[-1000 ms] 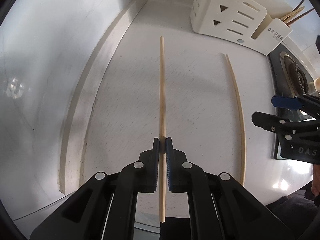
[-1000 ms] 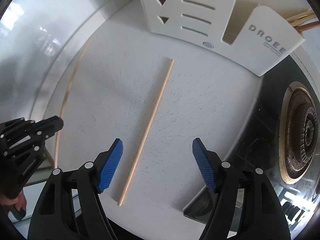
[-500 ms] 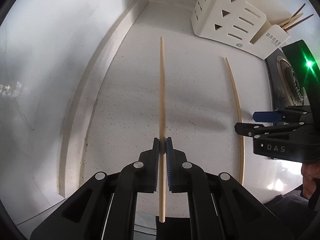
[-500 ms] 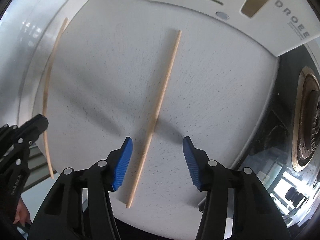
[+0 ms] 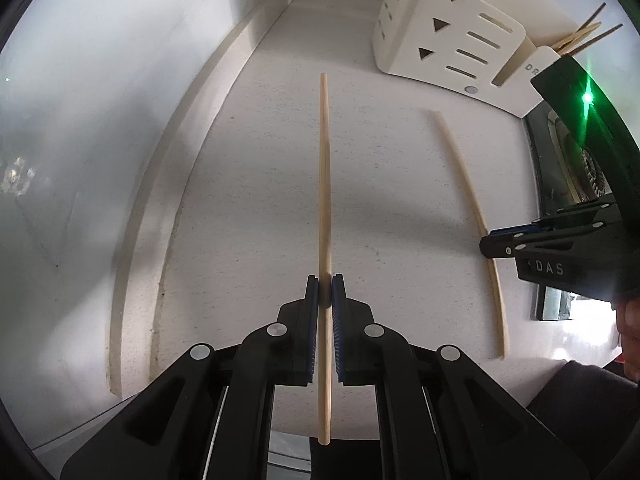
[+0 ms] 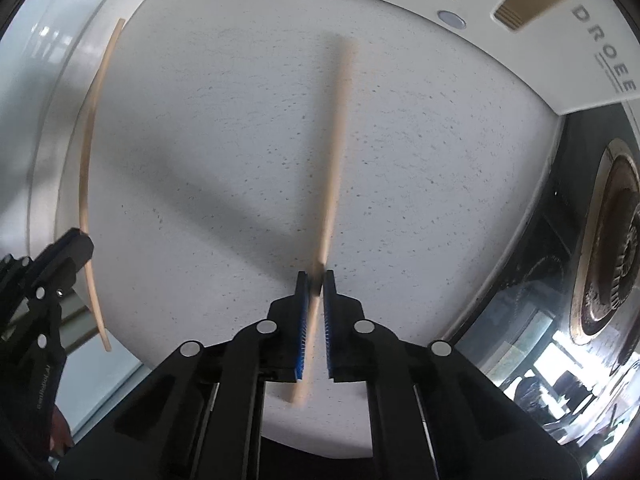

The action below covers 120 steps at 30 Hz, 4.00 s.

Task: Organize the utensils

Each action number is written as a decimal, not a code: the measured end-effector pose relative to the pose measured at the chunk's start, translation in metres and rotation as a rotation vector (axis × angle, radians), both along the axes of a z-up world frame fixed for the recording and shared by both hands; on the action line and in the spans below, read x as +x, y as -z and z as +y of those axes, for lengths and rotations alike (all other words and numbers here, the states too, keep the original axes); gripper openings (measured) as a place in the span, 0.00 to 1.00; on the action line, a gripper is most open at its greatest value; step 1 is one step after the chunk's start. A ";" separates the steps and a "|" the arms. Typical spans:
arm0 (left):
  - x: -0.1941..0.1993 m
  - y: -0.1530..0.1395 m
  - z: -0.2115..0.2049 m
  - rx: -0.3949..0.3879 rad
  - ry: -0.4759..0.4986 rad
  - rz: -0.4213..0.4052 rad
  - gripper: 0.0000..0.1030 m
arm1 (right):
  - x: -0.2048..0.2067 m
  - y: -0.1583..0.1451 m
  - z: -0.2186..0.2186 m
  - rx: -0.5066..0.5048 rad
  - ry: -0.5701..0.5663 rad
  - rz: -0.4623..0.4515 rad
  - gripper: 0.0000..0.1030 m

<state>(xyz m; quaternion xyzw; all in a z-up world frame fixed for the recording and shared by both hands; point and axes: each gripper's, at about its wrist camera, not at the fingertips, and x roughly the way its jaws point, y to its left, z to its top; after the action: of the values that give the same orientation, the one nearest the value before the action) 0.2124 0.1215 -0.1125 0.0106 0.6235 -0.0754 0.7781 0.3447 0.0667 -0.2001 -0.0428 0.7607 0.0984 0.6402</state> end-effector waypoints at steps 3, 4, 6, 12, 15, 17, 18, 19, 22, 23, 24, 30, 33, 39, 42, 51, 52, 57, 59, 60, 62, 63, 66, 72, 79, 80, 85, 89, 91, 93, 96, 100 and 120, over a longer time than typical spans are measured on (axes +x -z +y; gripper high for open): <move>0.001 0.001 0.000 0.006 0.004 -0.004 0.06 | 0.001 0.001 -0.006 0.007 -0.027 -0.013 0.07; 0.001 -0.001 -0.001 0.006 0.002 -0.005 0.06 | 0.000 0.000 -0.011 0.007 -0.036 -0.018 0.06; 0.000 -0.006 0.000 0.008 -0.004 -0.016 0.06 | -0.008 -0.003 -0.017 0.024 -0.044 -0.035 0.06; -0.005 -0.017 0.006 -0.005 -0.047 -0.039 0.06 | -0.025 -0.022 -0.018 0.093 -0.110 -0.173 0.06; -0.006 -0.022 0.005 -0.006 -0.071 -0.068 0.06 | -0.025 -0.031 -0.023 0.151 -0.116 -0.238 0.06; -0.006 -0.029 0.002 -0.010 -0.080 -0.094 0.06 | -0.024 -0.042 -0.029 0.198 -0.116 -0.290 0.06; -0.005 -0.035 -0.001 -0.008 -0.085 -0.117 0.06 | -0.024 -0.048 -0.032 0.214 -0.123 -0.324 0.06; -0.005 -0.041 -0.003 -0.008 -0.091 -0.137 0.06 | -0.024 -0.052 -0.034 0.222 -0.128 -0.347 0.06; -0.004 -0.059 -0.008 -0.016 -0.112 -0.203 0.06 | -0.022 -0.072 -0.049 0.265 -0.132 -0.446 0.06; -0.003 -0.067 -0.010 -0.018 -0.121 -0.230 0.06 | -0.024 -0.076 -0.054 0.273 -0.129 -0.463 0.06; -0.002 -0.071 -0.011 -0.019 -0.126 -0.245 0.06 | -0.026 -0.081 -0.060 0.282 -0.124 -0.487 0.06; 0.004 -0.106 -0.029 -0.029 -0.130 -0.368 0.06 | -0.027 -0.101 -0.089 0.289 -0.125 -0.611 0.06; 0.011 -0.119 -0.035 -0.034 -0.131 -0.417 0.06 | -0.022 -0.113 -0.094 0.300 -0.114 -0.671 0.06; 0.020 -0.150 -0.044 -0.101 -0.129 -0.546 0.06 | -0.016 -0.153 -0.112 0.330 -0.096 -0.822 0.06; 0.027 -0.164 -0.050 -0.122 -0.114 -0.611 0.06 | -0.013 -0.162 -0.115 0.325 -0.096 -0.873 0.06; 0.039 -0.189 -0.065 -0.171 -0.101 -0.720 0.06 | 0.007 -0.183 -0.139 0.348 -0.014 -0.973 0.06; 0.043 -0.191 -0.068 -0.172 -0.102 -0.729 0.06 | 0.008 -0.185 -0.142 0.346 -0.007 -0.982 0.06; 0.056 -0.200 -0.074 -0.182 -0.098 -0.781 0.06 | 0.017 -0.194 -0.155 0.338 0.031 -1.055 0.06; 0.061 -0.204 -0.076 -0.186 -0.093 -0.803 0.06 | 0.019 -0.200 -0.160 0.341 0.045 -1.079 0.06; 0.064 -0.205 -0.077 -0.188 -0.091 -0.816 0.06 | 0.019 -0.202 -0.163 0.340 0.051 -1.090 0.06; 0.068 -0.207 -0.077 -0.198 -0.088 -0.833 0.06 | 0.021 -0.205 -0.167 0.347 0.067 -1.113 0.06; 0.072 -0.207 -0.078 -0.204 -0.083 -0.846 0.06 | 0.023 -0.205 -0.170 0.352 0.077 -1.126 0.06; 0.080 -0.206 -0.079 -0.216 -0.080 -0.871 0.06 | 0.027 -0.202 -0.176 0.363 0.102 -1.144 0.06; 0.095 -0.204 -0.075 -0.279 -0.087 -0.907 0.06 | 0.035 -0.195 -0.187 0.395 0.147 -1.168 0.06; 0.109 -0.193 -0.078 -0.288 -0.068 -0.929 0.06 | 0.037 -0.191 -0.188 0.394 0.161 -1.196 0.06; 0.108 -0.192 -0.077 -0.287 -0.068 -0.934 0.06 | 0.037 -0.190 -0.187 0.396 0.160 -1.196 0.06; 0.116 -0.180 -0.079 -0.261 -0.079 -0.947 0.06 | 0.038 -0.183 -0.184 0.388 0.157 -1.191 0.06; 0.118 -0.168 -0.076 -0.262 -0.101 -0.953 0.06 | 0.035 -0.181 -0.171 0.364 0.110 -1.211 0.06; 0.119 -0.164 -0.075 -0.254 -0.107 -0.954 0.06 | 0.032 -0.179 -0.166 0.352 0.083 -1.216 0.06; 0.119 -0.161 -0.075 -0.245 -0.113 -0.952 0.06 | 0.033 -0.175 -0.164 0.344 0.076 -1.217 0.06; 0.119 -0.156 -0.075 -0.239 -0.113 -0.949 0.06 | 0.036 -0.171 -0.165 0.353 0.095 -1.195 0.06; 0.117 -0.148 -0.077 -0.236 -0.093 -0.926 0.06 | 0.039 -0.167 -0.167 0.351 0.099 -1.183 0.06; 0.071 -0.151 -0.075 -0.198 -0.034 -0.834 0.56 | 0.010 -0.160 -0.175 0.336 0.101 -1.101 0.51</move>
<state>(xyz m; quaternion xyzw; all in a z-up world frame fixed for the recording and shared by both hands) 0.2834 0.0468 0.0381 -0.0449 0.2455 -0.1115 0.9619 0.3547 -0.1087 -0.0406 0.0508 0.2904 0.1502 0.9437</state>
